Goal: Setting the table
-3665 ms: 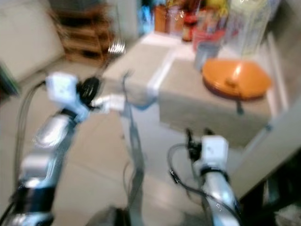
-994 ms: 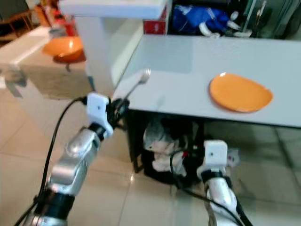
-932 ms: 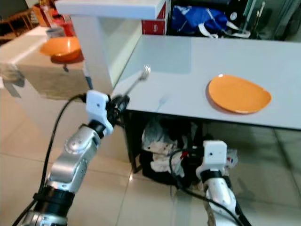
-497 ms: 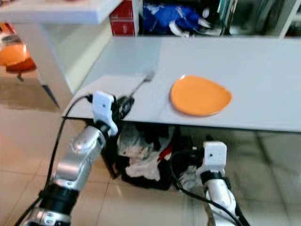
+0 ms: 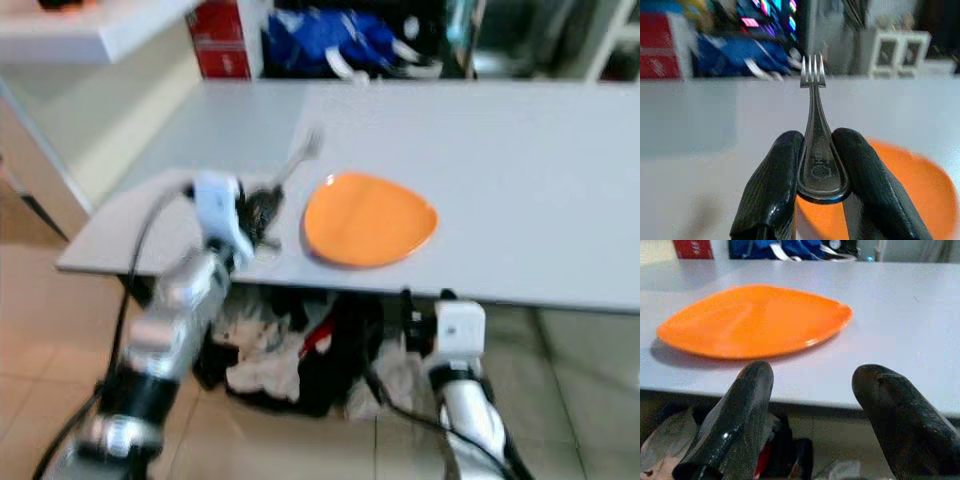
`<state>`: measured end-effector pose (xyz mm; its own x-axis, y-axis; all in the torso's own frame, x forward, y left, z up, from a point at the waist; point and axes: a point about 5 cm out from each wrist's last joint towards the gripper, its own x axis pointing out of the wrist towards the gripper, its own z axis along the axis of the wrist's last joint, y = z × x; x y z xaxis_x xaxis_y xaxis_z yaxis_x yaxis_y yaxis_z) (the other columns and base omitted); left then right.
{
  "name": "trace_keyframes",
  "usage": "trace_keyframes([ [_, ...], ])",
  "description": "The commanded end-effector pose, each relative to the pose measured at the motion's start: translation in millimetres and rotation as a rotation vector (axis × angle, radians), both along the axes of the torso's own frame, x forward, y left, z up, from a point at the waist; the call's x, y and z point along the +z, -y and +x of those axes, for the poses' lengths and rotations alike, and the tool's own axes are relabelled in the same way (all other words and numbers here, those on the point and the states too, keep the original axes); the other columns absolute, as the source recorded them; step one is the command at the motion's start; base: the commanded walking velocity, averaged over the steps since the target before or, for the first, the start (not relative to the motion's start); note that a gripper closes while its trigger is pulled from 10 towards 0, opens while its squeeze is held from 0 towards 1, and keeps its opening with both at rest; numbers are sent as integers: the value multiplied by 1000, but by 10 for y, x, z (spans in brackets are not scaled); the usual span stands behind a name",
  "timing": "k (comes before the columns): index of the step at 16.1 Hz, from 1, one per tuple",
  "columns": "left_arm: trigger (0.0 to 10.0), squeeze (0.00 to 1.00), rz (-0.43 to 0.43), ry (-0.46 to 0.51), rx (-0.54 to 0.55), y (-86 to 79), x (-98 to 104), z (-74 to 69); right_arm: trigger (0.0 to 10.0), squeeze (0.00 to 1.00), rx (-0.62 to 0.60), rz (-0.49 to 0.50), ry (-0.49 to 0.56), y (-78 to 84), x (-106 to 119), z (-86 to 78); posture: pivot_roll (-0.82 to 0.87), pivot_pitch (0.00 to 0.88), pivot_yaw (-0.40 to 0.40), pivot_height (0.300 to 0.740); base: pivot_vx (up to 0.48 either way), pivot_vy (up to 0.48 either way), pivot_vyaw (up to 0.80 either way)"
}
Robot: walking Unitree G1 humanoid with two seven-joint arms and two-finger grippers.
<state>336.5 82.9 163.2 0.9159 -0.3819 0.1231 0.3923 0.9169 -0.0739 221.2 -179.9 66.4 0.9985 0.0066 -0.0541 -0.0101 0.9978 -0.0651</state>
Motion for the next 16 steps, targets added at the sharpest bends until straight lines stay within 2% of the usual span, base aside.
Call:
trace_keyframes([
  [1, 0, 0, -6, -44, 61, -153, -94, 21, 10000, 0, 25, 12, 5, -79, 14, 7, -88, 11, 70, 740, 0, 0, 0],
  [5, 0, 0, 17, -25, 82, -112, -43, 78, 10000, 0, 23, 13, 6, -75, 21, 2, -99, 17, 72, 740, 0, 0, 0],
  [8, 0, 0, 35, -56, 115, -151, -124, 91, 10000, 0, 20, 13, 6, -72, 27, -4, -99, 20, 68, 740, 0, 0, 0],
  [9, 0, 0, 41, -98, 140, -178, -206, 127, 10000, 0, 23, 14, 9, -79, 40, -8, -99, 23, 64, 740, 0, 0, 0],
  [10, 0, 0, 32, -149, 152, -179, -293, 180, 10000, 0, 45, 24, 26, -98, 115, -16, -102, 26, 63, 740, 0, 0, 0],
  [14, 0, 0, 26, -221, 189, -133, -382, 314, 10000, 0, 143, 28, 48, -105, 341, -75, -136, 41, 57, 740, 0, 0, 0],
  [16, 0, 0, 10, -236, 178, 14, -373, 373, 10000, 0, 184, -4, 53, -18, 458, -99, -171, 51, 45, 740, 0, 0, 0],
])
